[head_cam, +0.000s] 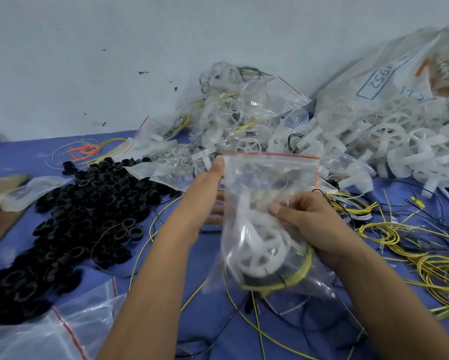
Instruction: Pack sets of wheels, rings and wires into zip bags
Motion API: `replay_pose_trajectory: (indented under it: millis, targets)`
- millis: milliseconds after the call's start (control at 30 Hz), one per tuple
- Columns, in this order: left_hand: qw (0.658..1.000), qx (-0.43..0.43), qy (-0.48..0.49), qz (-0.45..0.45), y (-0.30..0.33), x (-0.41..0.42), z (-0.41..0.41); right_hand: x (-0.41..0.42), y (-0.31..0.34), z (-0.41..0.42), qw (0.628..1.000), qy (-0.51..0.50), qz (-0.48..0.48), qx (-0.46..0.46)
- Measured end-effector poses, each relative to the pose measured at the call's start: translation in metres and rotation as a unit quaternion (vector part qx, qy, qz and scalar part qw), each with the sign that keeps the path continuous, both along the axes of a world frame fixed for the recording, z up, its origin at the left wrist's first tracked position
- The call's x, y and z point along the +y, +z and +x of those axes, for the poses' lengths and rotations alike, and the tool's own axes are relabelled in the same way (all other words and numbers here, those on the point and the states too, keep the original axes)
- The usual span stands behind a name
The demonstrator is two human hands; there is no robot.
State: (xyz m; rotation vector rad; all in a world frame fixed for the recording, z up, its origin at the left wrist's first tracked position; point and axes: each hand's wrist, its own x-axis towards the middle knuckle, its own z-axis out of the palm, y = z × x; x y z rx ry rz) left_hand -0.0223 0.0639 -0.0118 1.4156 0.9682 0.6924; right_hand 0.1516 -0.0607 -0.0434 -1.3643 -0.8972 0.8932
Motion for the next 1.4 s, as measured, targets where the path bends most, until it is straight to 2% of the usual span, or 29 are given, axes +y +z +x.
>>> replay_pose_trajectory:
  millis: [100, 167, 233, 300, 367, 433, 567, 667, 767, 867, 933, 1000, 1100, 1200, 1233, 1333, 1400]
  targets:
    - [0.994, 0.100, -0.051, 0.006, 0.026, 0.013, -0.001, 0.038, 0.022, 0.005, 0.994, -0.072, 0.019, 0.077]
    - [0.986, 0.140, -0.025, 0.084, 0.046, 0.035, 0.013, 0.077, 0.048, 0.013, 0.986, -0.100, 0.053, 0.120]
    - [0.978, 0.092, 0.083, 0.167, 0.072, 0.059, 0.034, 0.121, 0.085, 0.024, 0.978, -0.120, 0.093, 0.145]
    - [0.967, 0.004, 0.167, 0.192, 0.100, 0.077, 0.053, 0.160, 0.127, 0.033, 0.970, -0.106, 0.136, 0.169]
    - [0.961, -0.011, 0.175, 0.213, 0.118, 0.091, 0.070, 0.183, 0.160, 0.036, 0.947, -0.075, 0.181, 0.254]
    - [0.958, 0.028, 0.154, 0.242, 0.117, 0.098, 0.079, 0.192, 0.170, 0.031, 0.929, -0.064, 0.181, 0.317]
    - [0.954, 0.049, 0.128, 0.266, 0.080, 0.094, 0.070, 0.175, 0.142, -0.007, 0.973, 0.011, 0.101, 0.207]
    - [0.958, 0.046, 0.115, 0.258, 0.046, 0.081, 0.042, 0.137, 0.102, -0.034, 0.990, -0.003, 0.052, 0.128]
    - [0.951, 0.074, 0.093, 0.284, 0.027, 0.065, 0.004, 0.092, 0.064, -0.067, 0.999, -0.009, 0.010, 0.041]
    - [0.955, 0.086, 0.047, 0.281, 0.017, 0.047, -0.033, 0.053, 0.033, -0.112, 0.995, 0.078, -0.040, -0.048]
    - [0.953, 0.099, 0.037, 0.285, 0.015, 0.040, -0.047, 0.038, 0.017, -0.141, 0.965, 0.161, -0.055, -0.198]
    - [0.953, 0.097, 0.041, 0.286, 0.014, 0.037, -0.057, 0.029, 0.003, -0.174, 0.903, 0.214, -0.069, -0.367]
    - [0.956, 0.077, 0.059, 0.275, 0.021, 0.033, -0.063, 0.025, -0.006, -0.213, 0.828, 0.185, -0.093, -0.521]
    - [0.959, 0.053, 0.069, 0.271, 0.025, 0.031, -0.064, 0.026, -0.008, -0.231, 0.788, 0.208, -0.088, -0.573]
    - [0.959, 0.047, 0.068, 0.271, 0.026, 0.030, -0.064, 0.027, -0.006, -0.231, 0.788, 0.222, -0.090, -0.567]
    - [0.957, 0.032, 0.070, 0.280, 0.027, 0.028, -0.064, 0.033, -0.004, -0.226, 0.837, 0.217, -0.098, -0.493]
    - [0.956, 0.017, 0.069, 0.285, 0.027, 0.026, -0.063, 0.038, -0.004, -0.210, 0.849, 0.167, -0.103, -0.491]
